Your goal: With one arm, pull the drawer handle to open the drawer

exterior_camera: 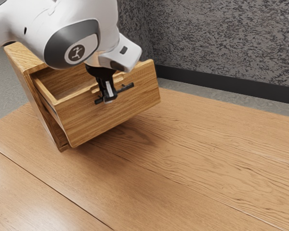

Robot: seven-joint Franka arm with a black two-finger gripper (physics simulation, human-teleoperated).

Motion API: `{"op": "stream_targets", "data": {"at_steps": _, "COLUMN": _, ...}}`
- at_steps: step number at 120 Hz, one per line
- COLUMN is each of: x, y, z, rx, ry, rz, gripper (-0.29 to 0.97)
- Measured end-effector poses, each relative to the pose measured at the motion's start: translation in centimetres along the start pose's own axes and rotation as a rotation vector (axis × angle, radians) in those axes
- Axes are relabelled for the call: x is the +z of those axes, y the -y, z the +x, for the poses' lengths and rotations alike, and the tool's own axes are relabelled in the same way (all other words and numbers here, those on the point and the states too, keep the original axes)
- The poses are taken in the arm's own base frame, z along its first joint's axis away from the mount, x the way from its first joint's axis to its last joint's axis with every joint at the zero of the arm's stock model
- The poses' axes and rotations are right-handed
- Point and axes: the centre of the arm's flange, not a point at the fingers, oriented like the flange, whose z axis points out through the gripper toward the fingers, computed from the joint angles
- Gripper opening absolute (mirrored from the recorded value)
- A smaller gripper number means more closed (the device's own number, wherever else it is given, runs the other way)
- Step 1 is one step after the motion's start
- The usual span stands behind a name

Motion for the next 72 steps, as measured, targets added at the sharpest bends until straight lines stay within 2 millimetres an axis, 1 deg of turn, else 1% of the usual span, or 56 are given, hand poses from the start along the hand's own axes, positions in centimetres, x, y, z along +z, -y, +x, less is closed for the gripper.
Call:
{"op": "stream_targets", "data": {"at_steps": 22, "x": -0.9, "y": -1.9, "z": 0.5, "rx": 0.019, "ry": -0.008, "rz": 0.002, "gripper": 0.02}}
{"op": "stream_targets", "data": {"at_steps": 27, "x": -1.0, "y": -2.2, "z": 0.4, "rx": 0.018, "ry": -0.009, "rz": 0.002, "gripper": 0.01}}
{"op": "stream_targets", "data": {"at_steps": 42, "x": -1.5, "y": -2.9, "z": 0.3, "rx": 0.018, "ry": -0.010, "rz": 0.003, "gripper": 0.04}}
{"op": "stream_targets", "data": {"at_steps": 47, "x": -1.9, "y": -3.2, "z": 0.2, "rx": 0.016, "ry": -0.013, "rz": 0.007, "gripper": 0.05}}
{"op": "stream_targets", "data": {"at_steps": 50, "x": -2.6, "y": -3.4, "z": -0.1, "rx": 0.013, "ry": -0.019, "rz": 0.016, "gripper": 0.03}}
{"op": "stream_targets", "data": {"at_steps": 54, "x": -4.2, "y": -3.8, "z": -0.6, "rx": 0.008, "ry": -0.031, "rz": 0.034, "gripper": 0.03}}
{"op": "stream_targets", "data": {"at_steps": 57, "x": -6.3, "y": -4.5, "z": -1.3, "rx": 0.006, "ry": -0.051, "rz": 0.060, "gripper": 0.08}}
{"op": "stream_targets", "data": {"at_steps": 62, "x": -10.6, "y": -6.2, "z": -2.5, "rx": 0.014, "ry": -0.102, "rz": 0.100, "gripper": 0.18}}
{"op": "stream_targets", "data": {"at_steps": 64, "x": -12.8, "y": -6.5, "z": -3.2, "rx": 0.010, "ry": -0.128, "rz": 0.114, "gripper": 0.22}}
{"op": "stream_targets", "data": {"at_steps": 67, "x": -15.7, "y": -6.5, "z": -4.6, "rx": 0.000, "ry": -0.162, "rz": 0.131, "gripper": 0.27}}
{"op": "stream_targets", "data": {"at_steps": 72, "x": -19.3, "y": -6.1, "z": -6.8, "rx": -0.007, "ry": -0.198, "rz": 0.142, "gripper": 0.35}}
